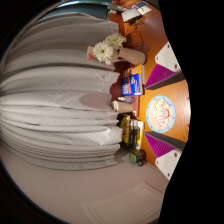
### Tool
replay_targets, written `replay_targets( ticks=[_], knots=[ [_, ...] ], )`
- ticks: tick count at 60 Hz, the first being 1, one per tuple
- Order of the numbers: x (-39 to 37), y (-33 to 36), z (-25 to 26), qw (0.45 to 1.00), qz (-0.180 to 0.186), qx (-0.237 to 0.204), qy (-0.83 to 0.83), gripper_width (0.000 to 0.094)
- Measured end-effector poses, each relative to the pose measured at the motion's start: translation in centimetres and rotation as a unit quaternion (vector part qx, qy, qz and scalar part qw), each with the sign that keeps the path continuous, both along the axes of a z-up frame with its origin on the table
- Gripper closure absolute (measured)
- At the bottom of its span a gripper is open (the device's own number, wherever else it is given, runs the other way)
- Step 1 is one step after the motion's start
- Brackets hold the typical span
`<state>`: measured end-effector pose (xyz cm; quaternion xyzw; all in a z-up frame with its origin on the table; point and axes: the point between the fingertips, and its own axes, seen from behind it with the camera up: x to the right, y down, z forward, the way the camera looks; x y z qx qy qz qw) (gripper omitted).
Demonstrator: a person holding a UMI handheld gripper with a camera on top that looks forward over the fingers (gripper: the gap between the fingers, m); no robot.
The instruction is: Arrange mouse
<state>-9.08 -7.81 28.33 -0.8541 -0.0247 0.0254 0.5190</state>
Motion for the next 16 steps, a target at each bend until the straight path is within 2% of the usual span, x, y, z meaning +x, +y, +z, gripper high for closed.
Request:
replay_targets(
  ticks=[16],
  knots=[
    [2.3,-0.9,0.6,1.0,-0.022,0.007,0.013,0.0097]
  ],
)
